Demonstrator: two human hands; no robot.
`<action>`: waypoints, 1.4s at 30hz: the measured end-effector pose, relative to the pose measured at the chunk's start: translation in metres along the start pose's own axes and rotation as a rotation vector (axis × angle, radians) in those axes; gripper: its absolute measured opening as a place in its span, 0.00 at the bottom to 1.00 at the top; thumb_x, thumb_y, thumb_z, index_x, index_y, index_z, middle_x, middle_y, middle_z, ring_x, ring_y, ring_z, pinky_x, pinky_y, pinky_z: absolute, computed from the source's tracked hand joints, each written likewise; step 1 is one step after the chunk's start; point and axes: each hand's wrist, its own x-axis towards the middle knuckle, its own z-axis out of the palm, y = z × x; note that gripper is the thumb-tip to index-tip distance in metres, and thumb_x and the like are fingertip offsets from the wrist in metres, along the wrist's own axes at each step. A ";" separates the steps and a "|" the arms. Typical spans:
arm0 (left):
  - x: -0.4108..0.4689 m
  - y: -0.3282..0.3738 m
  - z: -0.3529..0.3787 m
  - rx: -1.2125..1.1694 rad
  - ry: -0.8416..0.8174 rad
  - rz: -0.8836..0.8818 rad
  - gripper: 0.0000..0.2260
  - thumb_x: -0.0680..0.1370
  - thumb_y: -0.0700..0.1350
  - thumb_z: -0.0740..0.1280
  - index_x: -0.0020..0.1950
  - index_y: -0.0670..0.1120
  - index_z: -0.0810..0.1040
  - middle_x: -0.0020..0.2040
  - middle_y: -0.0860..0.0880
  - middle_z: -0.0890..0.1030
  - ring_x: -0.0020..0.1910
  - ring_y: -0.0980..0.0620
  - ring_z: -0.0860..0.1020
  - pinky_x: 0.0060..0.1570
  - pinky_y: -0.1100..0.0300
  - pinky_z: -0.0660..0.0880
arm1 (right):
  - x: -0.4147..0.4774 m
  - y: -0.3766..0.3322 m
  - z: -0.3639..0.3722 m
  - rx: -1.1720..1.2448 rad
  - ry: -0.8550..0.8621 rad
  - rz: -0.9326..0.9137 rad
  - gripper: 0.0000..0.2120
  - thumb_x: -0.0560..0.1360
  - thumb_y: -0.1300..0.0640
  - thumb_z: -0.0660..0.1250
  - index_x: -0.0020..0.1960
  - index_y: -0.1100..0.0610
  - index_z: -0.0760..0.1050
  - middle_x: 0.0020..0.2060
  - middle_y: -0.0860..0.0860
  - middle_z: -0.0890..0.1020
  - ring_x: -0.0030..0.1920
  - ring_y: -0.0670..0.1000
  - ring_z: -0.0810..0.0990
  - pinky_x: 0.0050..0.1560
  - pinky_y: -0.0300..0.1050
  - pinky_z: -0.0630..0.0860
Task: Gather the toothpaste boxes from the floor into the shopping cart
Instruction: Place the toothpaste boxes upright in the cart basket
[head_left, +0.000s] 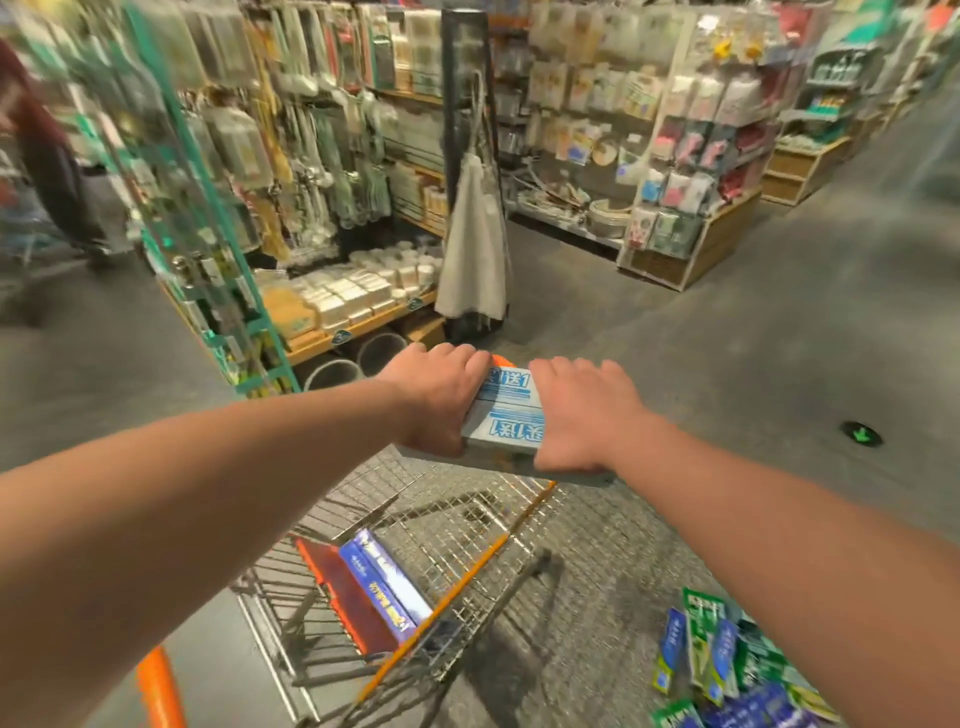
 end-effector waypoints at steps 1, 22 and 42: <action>-0.001 -0.015 0.007 0.013 -0.009 0.001 0.43 0.66 0.71 0.71 0.73 0.50 0.61 0.61 0.51 0.73 0.58 0.50 0.74 0.61 0.50 0.73 | 0.011 -0.014 0.003 0.006 0.000 0.003 0.36 0.61 0.38 0.72 0.63 0.52 0.65 0.58 0.51 0.76 0.58 0.56 0.77 0.55 0.54 0.71; 0.103 -0.147 0.317 -0.027 -0.472 0.078 0.39 0.64 0.57 0.77 0.71 0.49 0.64 0.65 0.49 0.72 0.66 0.47 0.71 0.73 0.43 0.63 | 0.202 -0.140 0.283 0.233 -0.354 0.098 0.36 0.75 0.45 0.69 0.75 0.59 0.57 0.70 0.56 0.71 0.67 0.56 0.73 0.65 0.58 0.73; 0.101 -0.098 0.574 -0.122 -0.495 0.335 0.17 0.83 0.45 0.55 0.72 0.50 0.64 0.65 0.50 0.73 0.68 0.47 0.69 0.76 0.41 0.50 | 0.183 -0.238 0.548 0.247 -0.241 0.340 0.12 0.69 0.64 0.53 0.36 0.60 0.75 0.25 0.56 0.73 0.19 0.53 0.75 0.16 0.38 0.67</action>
